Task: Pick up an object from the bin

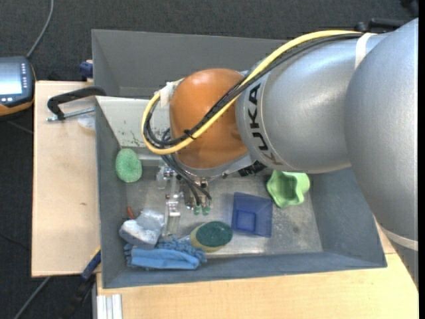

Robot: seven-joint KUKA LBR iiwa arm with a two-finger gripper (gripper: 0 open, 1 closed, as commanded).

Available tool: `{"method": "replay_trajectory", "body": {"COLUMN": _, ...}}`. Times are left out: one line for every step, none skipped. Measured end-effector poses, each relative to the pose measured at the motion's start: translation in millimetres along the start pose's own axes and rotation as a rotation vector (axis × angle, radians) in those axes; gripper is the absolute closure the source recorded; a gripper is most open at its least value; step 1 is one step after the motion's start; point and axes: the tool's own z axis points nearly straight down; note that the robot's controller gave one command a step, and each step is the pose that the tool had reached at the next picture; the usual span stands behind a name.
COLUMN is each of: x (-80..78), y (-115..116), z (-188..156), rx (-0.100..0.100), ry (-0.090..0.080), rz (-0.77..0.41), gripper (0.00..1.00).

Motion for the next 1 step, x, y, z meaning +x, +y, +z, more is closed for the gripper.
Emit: {"method": "replay_trajectory", "body": {"x": -2.2, "y": -1.0, "z": -4.5, "rx": -0.002, "ry": -0.008, "rz": 0.003, "gripper": 0.00}}
